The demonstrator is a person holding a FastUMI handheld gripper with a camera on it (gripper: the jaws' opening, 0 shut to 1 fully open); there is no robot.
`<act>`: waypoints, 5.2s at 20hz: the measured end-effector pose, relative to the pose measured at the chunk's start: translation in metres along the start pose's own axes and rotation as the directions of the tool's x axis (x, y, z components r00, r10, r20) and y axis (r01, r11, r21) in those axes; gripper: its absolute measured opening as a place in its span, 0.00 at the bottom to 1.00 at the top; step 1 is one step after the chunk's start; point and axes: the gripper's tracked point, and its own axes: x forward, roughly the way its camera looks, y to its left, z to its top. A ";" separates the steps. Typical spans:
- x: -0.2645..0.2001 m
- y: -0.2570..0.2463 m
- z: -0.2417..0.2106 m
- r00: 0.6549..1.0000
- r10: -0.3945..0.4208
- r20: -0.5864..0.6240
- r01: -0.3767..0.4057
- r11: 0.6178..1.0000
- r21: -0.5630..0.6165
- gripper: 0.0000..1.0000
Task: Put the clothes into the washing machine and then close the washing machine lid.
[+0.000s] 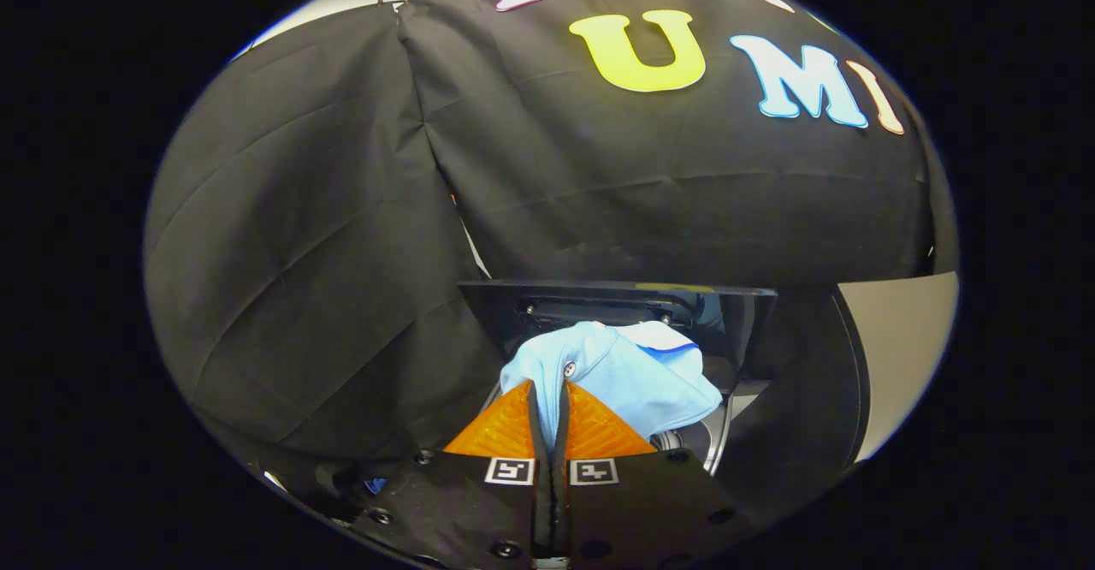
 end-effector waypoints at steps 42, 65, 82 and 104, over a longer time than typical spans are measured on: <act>0.152 -0.024 -0.159 0.949 -0.150 -0.277 0.142 0.989 -0.051 0.02; 0.156 -0.039 -0.177 0.918 -0.227 -0.324 0.218 0.974 -0.064 0.98; 0.067 -0.028 -0.026 0.982 -0.181 -0.055 0.182 0.983 0.022 0.98; 0.123 -0.063 0.126 0.967 -0.252 0.037 0.248 0.964 0.092 0.98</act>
